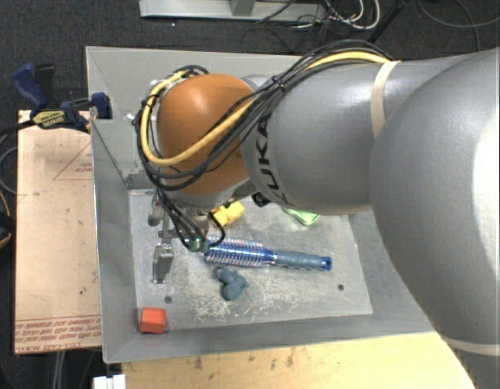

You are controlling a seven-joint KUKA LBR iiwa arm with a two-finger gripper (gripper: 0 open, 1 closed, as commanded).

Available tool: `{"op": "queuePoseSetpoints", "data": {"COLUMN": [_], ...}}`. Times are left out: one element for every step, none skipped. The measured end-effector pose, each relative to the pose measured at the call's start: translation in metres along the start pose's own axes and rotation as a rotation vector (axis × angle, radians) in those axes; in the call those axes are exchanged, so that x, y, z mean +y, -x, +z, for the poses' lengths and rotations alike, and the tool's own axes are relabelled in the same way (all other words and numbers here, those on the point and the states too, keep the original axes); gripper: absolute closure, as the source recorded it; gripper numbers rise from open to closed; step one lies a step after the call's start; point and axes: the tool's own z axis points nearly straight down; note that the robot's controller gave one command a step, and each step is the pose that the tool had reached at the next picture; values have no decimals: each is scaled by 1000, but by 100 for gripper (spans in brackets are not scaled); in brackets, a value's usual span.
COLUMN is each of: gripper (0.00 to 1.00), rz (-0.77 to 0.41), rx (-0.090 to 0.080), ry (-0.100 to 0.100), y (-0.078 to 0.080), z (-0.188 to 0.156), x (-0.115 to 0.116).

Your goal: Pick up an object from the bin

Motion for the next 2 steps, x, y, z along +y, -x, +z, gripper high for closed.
{"op": "queuePoseSetpoints", "data": {"gripper": [0,0], "rz": [-35,237], "rx": [-2,-14], "ry": [-1,3], "y": [-48,-9], "z": [100,31], "x": [-54,-93]}}
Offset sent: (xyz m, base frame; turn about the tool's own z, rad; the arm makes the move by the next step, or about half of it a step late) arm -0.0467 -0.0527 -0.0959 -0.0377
